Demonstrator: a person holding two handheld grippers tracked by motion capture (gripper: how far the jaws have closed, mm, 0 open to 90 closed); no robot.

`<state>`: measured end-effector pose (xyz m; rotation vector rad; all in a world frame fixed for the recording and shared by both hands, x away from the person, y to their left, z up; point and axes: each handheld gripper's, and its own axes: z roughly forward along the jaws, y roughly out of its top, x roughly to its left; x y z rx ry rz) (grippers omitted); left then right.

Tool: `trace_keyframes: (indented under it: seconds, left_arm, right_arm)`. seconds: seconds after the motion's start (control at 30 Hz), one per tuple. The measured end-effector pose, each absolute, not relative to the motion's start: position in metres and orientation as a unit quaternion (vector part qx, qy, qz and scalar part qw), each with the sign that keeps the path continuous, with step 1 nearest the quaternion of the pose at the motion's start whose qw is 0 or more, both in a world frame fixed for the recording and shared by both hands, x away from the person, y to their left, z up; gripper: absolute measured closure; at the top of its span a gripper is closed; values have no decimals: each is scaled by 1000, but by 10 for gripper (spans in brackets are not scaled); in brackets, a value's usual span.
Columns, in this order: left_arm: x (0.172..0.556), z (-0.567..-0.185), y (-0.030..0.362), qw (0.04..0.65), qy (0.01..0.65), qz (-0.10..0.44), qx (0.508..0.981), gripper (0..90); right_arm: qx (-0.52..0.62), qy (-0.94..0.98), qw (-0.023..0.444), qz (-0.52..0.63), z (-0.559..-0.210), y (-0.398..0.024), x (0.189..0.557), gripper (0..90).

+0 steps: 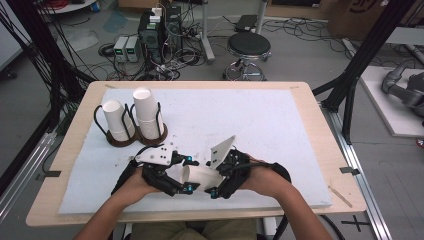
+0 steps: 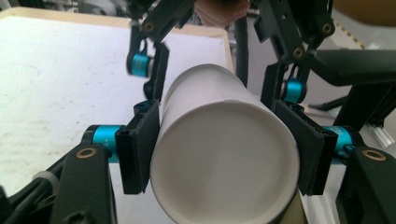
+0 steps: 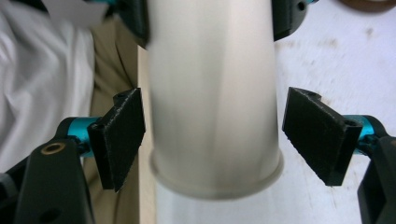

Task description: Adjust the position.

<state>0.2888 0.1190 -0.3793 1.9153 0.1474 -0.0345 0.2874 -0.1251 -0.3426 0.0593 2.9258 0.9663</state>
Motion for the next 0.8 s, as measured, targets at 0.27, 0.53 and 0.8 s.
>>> trace_keyframes:
  seconds: [0.27, 0.53, 0.8]
  left_arm:
    - [293, -381, 130, 608, 81, -2, 789, 341]
    - [297, -384, 139, 632, 104, 10, 768, 339]
    - [298, -385, 144, 655, 115, 12, 747, 339]
  right_arm:
    - [63, 889, 56, 449, -337, -155, 284, 198]
    - [110, 846, 82, 515, -345, -173, 281, 198]
    - [130, 825, 79, 545, -360, -184, 281, 198]
